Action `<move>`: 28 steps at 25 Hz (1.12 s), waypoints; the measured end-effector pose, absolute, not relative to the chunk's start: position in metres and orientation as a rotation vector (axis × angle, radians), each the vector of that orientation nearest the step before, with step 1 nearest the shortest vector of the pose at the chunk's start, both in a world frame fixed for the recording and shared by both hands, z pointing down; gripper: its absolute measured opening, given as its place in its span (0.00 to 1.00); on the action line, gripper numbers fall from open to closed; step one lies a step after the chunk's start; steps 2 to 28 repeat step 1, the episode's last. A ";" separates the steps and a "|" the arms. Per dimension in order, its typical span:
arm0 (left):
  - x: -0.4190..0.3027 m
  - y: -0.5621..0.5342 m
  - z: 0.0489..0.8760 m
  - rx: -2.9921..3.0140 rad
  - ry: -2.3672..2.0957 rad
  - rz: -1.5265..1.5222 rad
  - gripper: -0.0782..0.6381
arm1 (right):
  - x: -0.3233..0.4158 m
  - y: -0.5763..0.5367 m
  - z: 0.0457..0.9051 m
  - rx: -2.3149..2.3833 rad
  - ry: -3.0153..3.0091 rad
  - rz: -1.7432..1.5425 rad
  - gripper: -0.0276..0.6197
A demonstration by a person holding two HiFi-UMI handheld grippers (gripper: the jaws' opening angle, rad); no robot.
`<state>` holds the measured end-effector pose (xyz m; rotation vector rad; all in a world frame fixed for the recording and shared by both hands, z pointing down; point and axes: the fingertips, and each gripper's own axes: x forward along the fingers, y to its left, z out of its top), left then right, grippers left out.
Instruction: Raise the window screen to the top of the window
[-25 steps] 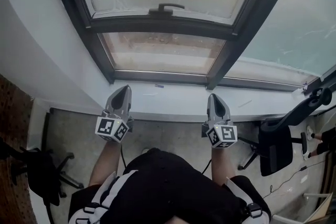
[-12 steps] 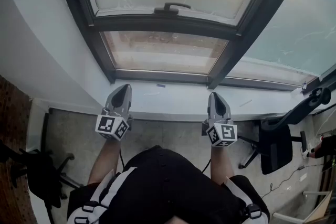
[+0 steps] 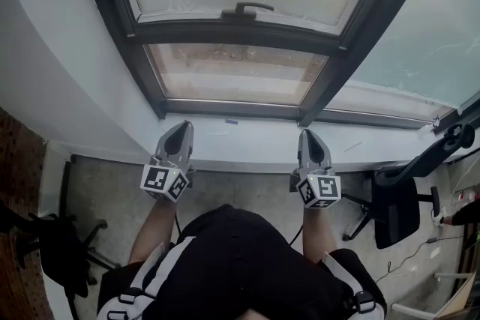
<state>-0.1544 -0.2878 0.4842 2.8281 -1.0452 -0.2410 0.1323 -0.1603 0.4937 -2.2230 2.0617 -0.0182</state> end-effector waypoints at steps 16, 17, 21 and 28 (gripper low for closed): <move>-0.154 -0.288 0.484 2.828 -1.045 -0.242 0.11 | 0.132 -0.161 0.493 -2.221 2.065 -0.017 0.05; -0.154 -0.288 0.484 2.828 -1.045 -0.242 0.11 | 0.132 -0.161 0.493 -2.221 2.065 -0.017 0.05; -0.154 -0.288 0.484 2.828 -1.045 -0.242 0.11 | 0.132 -0.161 0.493 -2.221 2.065 -0.017 0.05; -0.154 -0.288 0.484 2.828 -1.045 -0.242 0.11 | 0.132 -0.161 0.493 -2.221 2.065 -0.017 0.05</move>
